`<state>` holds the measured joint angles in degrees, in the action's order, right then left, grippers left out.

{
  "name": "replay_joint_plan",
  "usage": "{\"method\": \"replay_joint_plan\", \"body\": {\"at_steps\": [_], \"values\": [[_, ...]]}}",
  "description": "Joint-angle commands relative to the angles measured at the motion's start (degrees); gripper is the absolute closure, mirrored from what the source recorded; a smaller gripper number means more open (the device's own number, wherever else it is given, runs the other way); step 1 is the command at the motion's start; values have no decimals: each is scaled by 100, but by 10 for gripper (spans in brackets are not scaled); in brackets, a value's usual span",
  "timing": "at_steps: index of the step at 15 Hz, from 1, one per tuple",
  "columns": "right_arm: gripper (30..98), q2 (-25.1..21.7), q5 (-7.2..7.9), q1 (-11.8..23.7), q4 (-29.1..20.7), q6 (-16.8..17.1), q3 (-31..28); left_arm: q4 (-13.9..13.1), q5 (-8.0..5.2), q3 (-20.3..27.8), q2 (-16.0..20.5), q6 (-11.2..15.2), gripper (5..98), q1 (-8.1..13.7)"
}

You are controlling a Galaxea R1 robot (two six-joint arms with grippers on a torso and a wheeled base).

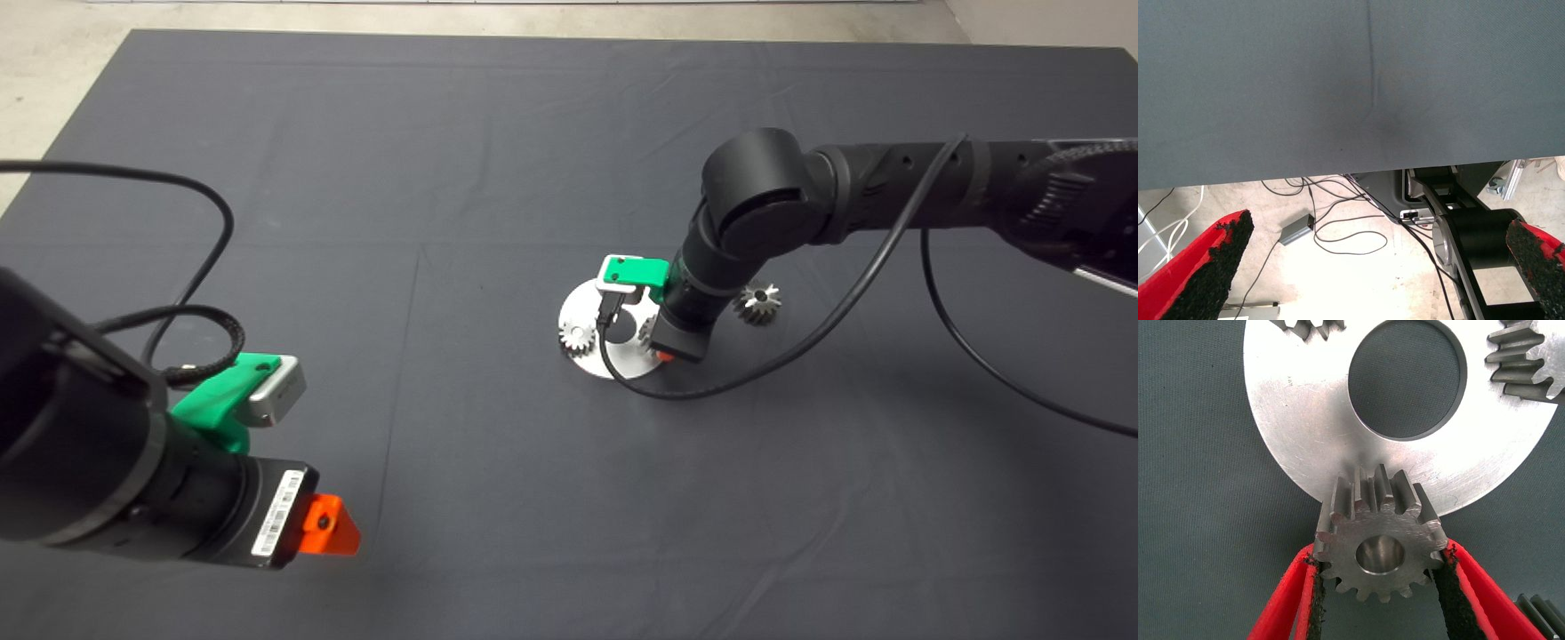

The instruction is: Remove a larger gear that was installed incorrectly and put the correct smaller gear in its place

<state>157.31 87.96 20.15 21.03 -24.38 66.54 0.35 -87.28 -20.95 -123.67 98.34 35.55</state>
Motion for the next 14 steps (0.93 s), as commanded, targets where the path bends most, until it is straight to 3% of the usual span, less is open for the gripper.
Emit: {"method": "replay_joint_plan", "body": {"at_steps": [1, 14], "values": [[898, 24, 705, 139, 138, 53, -55, -106, -69, 66, -13, -8, 58, 23], [898, -28, 705, 139, 138, 135, -55, -106, -61, 66, -4, -8, 58, 23]]}}
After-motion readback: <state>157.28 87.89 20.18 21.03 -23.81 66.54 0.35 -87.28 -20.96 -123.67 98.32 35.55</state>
